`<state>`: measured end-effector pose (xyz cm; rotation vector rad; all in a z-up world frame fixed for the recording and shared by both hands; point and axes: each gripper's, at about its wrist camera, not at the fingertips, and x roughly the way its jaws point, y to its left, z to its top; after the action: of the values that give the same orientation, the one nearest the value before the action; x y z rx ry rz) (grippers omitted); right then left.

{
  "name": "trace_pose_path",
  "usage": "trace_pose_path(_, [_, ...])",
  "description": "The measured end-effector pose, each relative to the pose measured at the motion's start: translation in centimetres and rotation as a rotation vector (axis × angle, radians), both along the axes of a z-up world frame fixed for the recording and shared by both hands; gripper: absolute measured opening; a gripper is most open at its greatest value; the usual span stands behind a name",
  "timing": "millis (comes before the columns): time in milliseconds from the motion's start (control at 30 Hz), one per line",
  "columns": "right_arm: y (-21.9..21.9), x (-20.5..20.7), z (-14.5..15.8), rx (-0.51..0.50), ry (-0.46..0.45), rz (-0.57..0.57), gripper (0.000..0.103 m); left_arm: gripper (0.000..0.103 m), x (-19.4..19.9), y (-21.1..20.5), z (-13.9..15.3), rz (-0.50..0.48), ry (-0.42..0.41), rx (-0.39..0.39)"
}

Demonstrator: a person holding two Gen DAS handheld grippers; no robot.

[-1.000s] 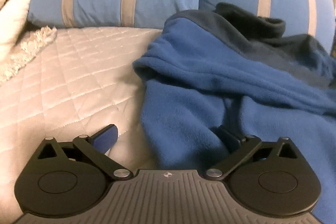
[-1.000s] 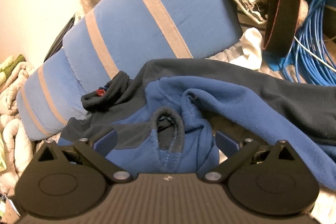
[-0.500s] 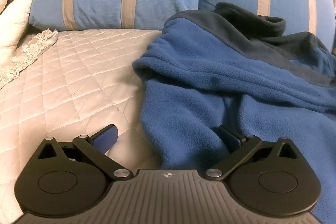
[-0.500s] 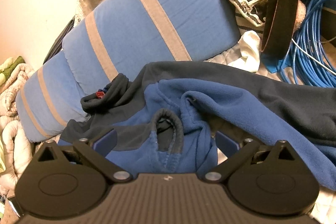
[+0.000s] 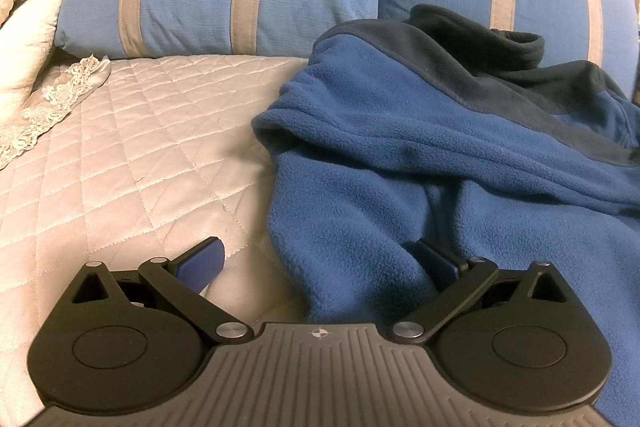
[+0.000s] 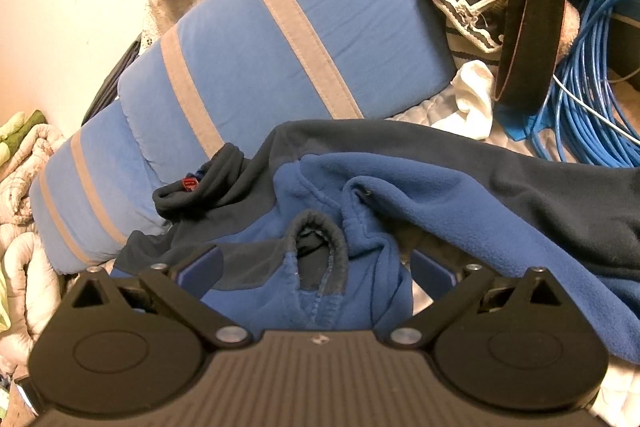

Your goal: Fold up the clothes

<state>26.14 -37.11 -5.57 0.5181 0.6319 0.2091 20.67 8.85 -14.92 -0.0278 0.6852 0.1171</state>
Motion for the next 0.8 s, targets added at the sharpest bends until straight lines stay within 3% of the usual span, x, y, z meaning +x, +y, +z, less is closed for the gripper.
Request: trace_pose_path(800, [0.33, 0.19, -0.14, -0.026, 0.017, 0.004, 0.103, 0.103, 0.03, -0.02, 0.03, 0.002, -0.001, 0.002])
